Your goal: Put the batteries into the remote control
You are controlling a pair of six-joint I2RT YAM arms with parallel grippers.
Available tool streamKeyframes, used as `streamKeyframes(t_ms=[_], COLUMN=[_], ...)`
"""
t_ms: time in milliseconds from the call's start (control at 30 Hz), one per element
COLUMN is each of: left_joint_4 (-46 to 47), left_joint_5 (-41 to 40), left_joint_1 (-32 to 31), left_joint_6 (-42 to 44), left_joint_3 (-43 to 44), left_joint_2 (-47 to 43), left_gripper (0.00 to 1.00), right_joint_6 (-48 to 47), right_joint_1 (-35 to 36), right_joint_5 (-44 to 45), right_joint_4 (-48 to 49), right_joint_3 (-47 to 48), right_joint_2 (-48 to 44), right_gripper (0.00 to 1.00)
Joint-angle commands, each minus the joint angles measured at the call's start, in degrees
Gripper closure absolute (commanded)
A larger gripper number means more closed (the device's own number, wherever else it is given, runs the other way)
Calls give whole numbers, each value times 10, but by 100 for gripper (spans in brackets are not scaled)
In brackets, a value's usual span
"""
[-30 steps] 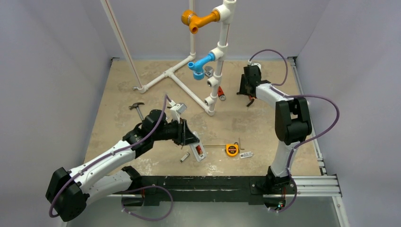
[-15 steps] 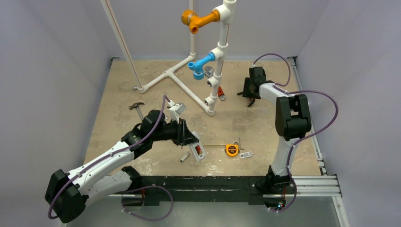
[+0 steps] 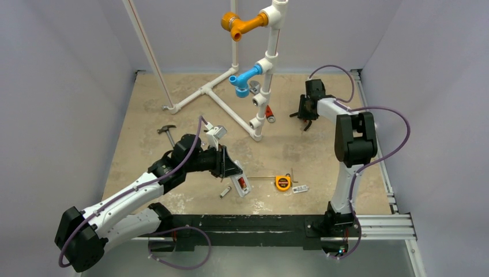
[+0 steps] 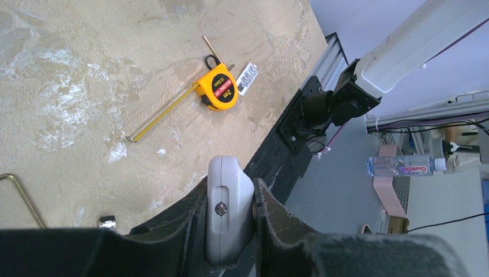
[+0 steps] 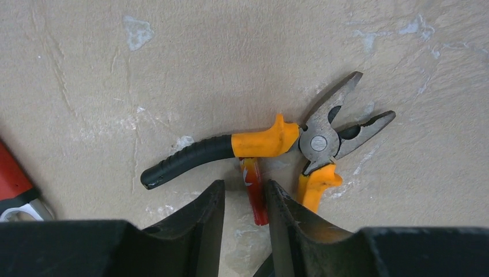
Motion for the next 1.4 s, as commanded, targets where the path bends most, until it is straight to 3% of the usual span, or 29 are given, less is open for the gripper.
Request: streamKeyframes(t_ms=[0,233,500,667,900,1000,1133,1367], left_joint_4=[16,15,11,15,1,4,26,33], left_joint_5=[3,4,4,2,-5,-7,2,6], left_joint_1=[-1,-1,-2,-1,-1,-2,-2,-1], left_joint_6=[5,4,3,1,10,10,2,1], left_joint_3=[24,24,19,24,28,29,30,29], left_joint_2=[-5,-7,-14,-13,-16,-10,10,14], left_gripper=[100,100,100,100,100,100,100,100], right_joint_6=[-3,-7,-18,-1,24,24,60,95], right_joint_1=[0,0,3,11,49,112,178,206], right_joint_5=[-22,10,-40,-93,-68,7,43,78], right_joint_4=[-29,-58,-41,14,54,26,16,24], right_joint_3=[10,0,-24,-72,-205,-255,-323,-393], right_joint_2=[6,1,-12,-60,-195,-249,-299,-342], right_gripper=[71,81,100,100,100,100,100,100])
